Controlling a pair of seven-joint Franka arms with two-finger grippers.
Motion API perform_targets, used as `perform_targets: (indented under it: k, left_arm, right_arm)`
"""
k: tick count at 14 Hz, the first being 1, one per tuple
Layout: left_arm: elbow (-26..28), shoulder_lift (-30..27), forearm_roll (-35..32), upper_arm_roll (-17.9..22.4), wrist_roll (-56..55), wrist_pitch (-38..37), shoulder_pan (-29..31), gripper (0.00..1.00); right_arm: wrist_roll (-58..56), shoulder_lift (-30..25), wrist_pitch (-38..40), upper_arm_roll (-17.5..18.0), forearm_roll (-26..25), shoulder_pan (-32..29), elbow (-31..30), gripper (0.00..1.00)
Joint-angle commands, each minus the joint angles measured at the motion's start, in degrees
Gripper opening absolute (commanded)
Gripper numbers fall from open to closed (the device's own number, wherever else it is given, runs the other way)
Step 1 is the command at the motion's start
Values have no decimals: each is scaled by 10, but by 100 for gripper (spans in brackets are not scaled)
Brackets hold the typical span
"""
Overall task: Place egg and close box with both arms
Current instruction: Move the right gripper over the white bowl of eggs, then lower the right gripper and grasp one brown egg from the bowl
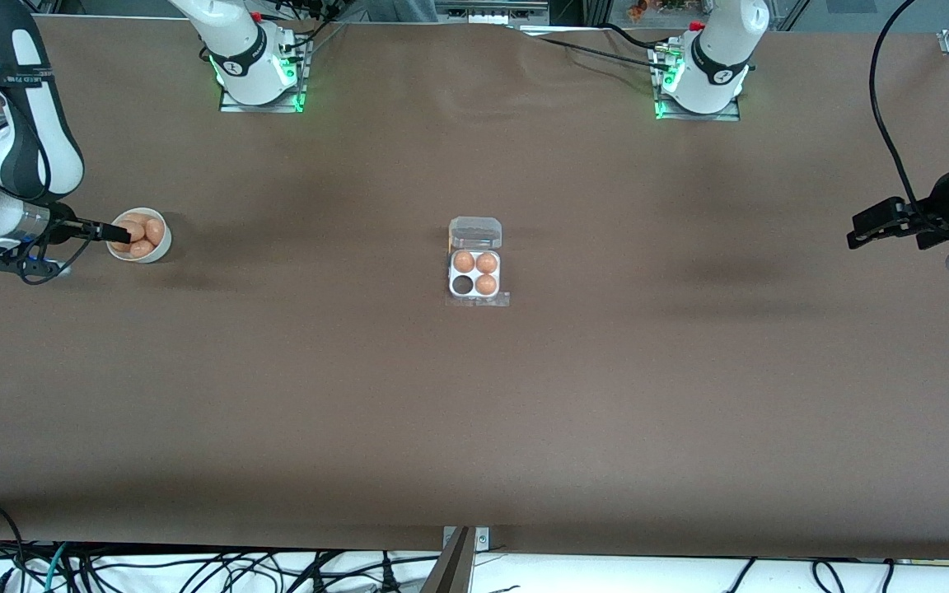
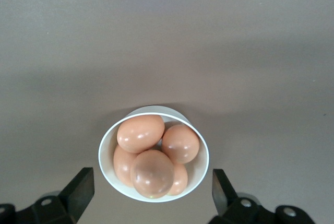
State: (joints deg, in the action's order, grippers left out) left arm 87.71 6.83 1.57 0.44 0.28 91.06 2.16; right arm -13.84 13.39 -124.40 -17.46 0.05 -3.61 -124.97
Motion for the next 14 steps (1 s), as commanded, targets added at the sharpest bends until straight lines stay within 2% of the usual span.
perform_targets:
  k: [1, 11, 14]
  left_arm:
    - [-9, 2, 3, 0, 5, -10, 2, 100]
    - [-8, 2, 3, -1, 6, -10, 2, 100]
    - [-8, 2, 3, 0, 6, -10, 2, 100]
  right_arm:
    - [-12, 0, -7, -1, 14, -1, -11, 100]
    - [-13, 39, -3, 0, 14, 0, -9, 99]
    - [-14, 40, 8, 1, 14, -1, -8, 93]
